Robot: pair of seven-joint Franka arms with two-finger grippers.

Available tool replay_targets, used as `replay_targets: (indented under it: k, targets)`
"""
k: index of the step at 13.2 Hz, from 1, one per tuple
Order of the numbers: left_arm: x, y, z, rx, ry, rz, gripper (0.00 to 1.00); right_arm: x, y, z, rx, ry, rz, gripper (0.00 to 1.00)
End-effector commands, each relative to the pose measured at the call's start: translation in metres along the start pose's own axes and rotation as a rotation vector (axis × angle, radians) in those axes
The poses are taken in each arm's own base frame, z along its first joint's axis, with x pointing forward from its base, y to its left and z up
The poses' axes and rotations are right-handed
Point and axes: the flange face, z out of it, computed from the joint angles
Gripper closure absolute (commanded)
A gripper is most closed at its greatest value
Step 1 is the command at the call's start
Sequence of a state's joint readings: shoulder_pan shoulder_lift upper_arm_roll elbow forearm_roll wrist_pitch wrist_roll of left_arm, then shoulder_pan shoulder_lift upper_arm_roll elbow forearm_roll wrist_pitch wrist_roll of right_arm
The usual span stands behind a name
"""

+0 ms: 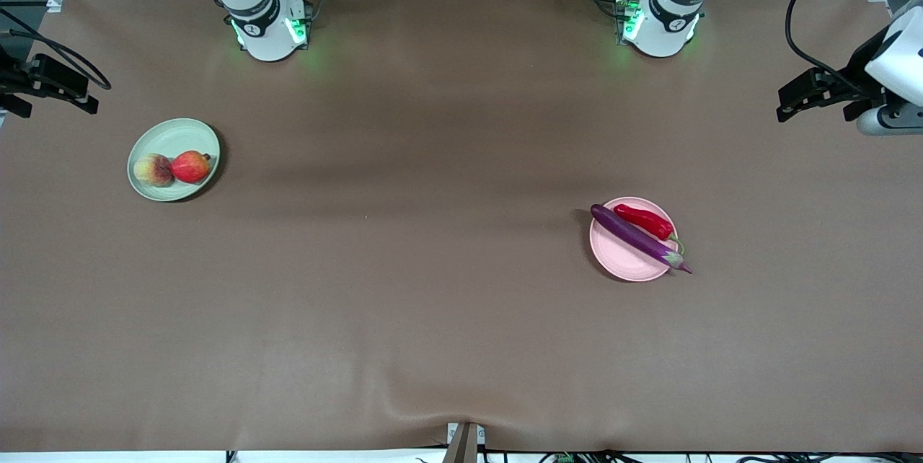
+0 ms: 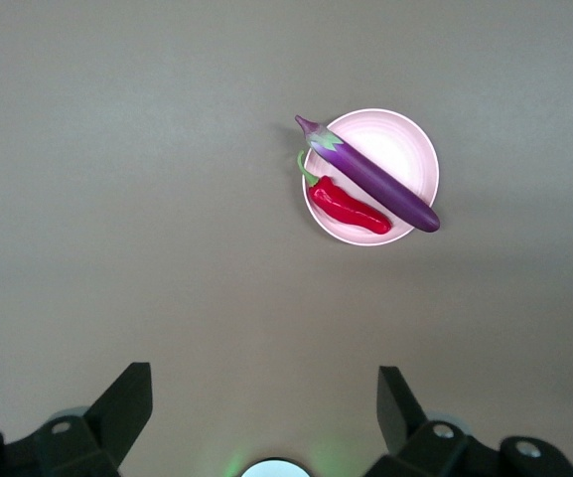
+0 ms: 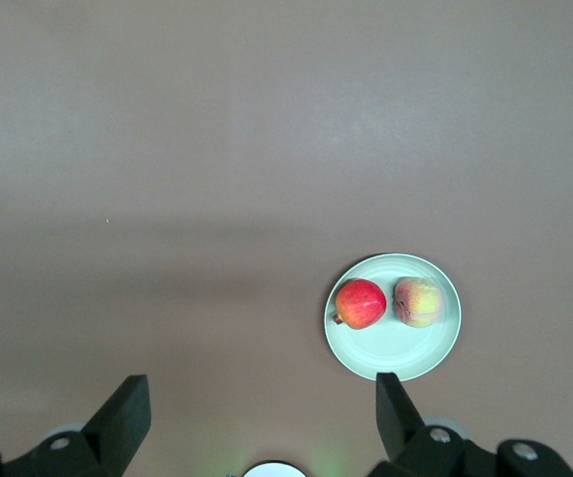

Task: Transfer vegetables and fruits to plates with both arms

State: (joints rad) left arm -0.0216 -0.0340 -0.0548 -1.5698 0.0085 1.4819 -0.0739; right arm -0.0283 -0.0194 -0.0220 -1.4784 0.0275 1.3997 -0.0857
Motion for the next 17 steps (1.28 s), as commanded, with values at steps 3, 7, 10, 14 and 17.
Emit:
replay_targets:
  k: [3, 7, 10, 14, 17]
  targets:
    - [0.0030, -0.0003, -0.0015, -0.011, -0.004, -0.005, 0.00, -0.0003, 0.0017, -0.0018, 0.032, -0.002, 0.003, 0.00]
    - [0.0030, -0.0002, 0.0006, -0.012, -0.008, -0.009, 0.00, -0.0007, 0.0040, -0.0018, 0.034, -0.003, 0.008, 0.00]
    - [0.0037, -0.0010, 0.0006, -0.012, -0.007, -0.012, 0.00, -0.0003, 0.0056, 0.0022, 0.037, -0.010, 0.011, 0.00]
    - [0.0077, -0.0003, 0.0035, -0.017, -0.012, -0.013, 0.00, -0.0009, 0.0055, 0.0029, 0.037, -0.013, 0.011, 0.00]
    - [0.0086, -0.0001, 0.0039, -0.019, -0.009, -0.013, 0.00, -0.0016, 0.0054, 0.0035, 0.038, -0.019, 0.011, 0.00]
